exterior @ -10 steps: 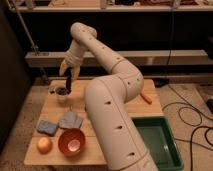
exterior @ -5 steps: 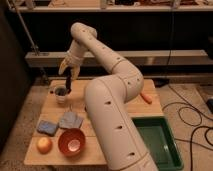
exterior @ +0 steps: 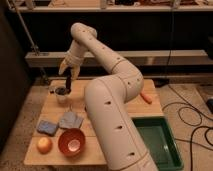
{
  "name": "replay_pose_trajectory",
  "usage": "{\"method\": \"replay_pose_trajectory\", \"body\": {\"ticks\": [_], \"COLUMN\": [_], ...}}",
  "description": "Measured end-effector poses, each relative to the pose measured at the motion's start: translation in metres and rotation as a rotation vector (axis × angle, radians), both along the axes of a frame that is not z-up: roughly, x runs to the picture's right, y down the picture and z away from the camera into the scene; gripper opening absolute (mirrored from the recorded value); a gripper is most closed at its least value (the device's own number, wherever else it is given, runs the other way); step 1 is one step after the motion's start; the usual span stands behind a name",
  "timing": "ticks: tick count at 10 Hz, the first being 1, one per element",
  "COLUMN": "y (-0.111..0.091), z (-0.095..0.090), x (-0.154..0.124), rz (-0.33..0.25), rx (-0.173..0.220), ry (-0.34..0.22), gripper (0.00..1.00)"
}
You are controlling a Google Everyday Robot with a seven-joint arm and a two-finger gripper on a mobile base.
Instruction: Place brush in paper cup
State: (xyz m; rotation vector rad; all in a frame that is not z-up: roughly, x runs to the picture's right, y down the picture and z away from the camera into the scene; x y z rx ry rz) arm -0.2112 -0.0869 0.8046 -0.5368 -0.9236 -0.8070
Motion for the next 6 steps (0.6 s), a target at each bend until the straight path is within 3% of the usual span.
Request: {"method": "replay_pose_trajectory", "body": {"ticks": [2, 5, 6], "y": [-0.013, -0.045, -0.064], "z": [-0.016, -0.056, -0.072], "x": [0.002, 0.000, 0.009], "rz": [0.000, -0.002, 0.012], "rx": [-0.002, 0.000, 0.030], "ry": [0.001, -0.003, -0.010], "gripper": [0.54, 0.54, 0.54]}}
